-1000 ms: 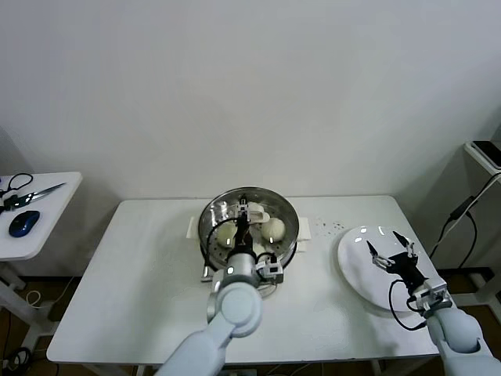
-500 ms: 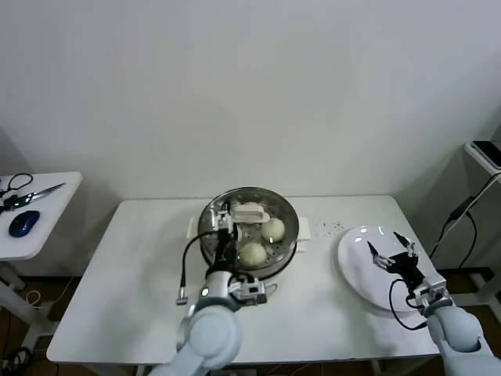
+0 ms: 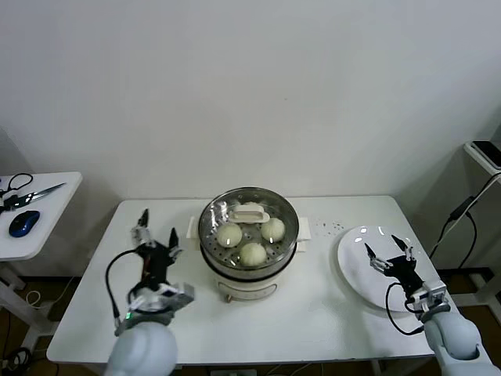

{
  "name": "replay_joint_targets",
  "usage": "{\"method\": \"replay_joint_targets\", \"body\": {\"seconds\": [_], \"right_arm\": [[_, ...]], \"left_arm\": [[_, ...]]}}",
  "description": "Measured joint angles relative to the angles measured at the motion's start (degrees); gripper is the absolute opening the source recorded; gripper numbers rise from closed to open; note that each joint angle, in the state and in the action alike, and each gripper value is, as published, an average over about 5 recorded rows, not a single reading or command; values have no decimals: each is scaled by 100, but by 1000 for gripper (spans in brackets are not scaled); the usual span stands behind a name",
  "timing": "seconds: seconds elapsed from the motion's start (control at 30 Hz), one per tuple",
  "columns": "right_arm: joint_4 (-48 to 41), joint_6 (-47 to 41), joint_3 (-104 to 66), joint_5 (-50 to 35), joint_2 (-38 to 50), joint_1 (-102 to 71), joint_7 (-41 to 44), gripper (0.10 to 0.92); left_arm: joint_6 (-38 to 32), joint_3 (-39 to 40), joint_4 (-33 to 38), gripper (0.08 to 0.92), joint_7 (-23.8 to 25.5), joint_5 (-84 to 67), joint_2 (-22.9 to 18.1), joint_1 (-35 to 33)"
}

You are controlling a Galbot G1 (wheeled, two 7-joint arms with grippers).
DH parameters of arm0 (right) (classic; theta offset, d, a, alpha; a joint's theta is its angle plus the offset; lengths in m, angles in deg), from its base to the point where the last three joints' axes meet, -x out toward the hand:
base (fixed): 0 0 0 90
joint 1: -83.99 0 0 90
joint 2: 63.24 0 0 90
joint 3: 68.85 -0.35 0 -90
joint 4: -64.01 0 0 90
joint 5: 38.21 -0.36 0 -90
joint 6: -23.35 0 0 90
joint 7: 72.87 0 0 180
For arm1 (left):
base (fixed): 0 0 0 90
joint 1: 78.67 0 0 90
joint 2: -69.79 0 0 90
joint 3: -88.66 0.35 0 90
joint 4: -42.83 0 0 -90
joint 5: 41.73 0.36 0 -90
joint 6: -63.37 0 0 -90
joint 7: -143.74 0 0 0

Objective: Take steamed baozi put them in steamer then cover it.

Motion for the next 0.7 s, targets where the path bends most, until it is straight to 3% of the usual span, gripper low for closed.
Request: {"method": "replay_joint_targets", "body": {"seconds": [0.17, 0.37, 0.7], "right_arm": [[118, 1, 0, -71, -78, -84, 17, 823], [239, 9, 27, -160, -186, -187, 40, 823], [383, 34, 3, -302, -254, -263, 30, 823]], "left_arm": [[-1340, -991, -243, 823, -277, -1518, -213, -478], [-2787, -1806, -847, 823, -248, -3155, -416, -807], [-3985, -2443, -1493, 823, 9, -4803, -570, -1192]]}}
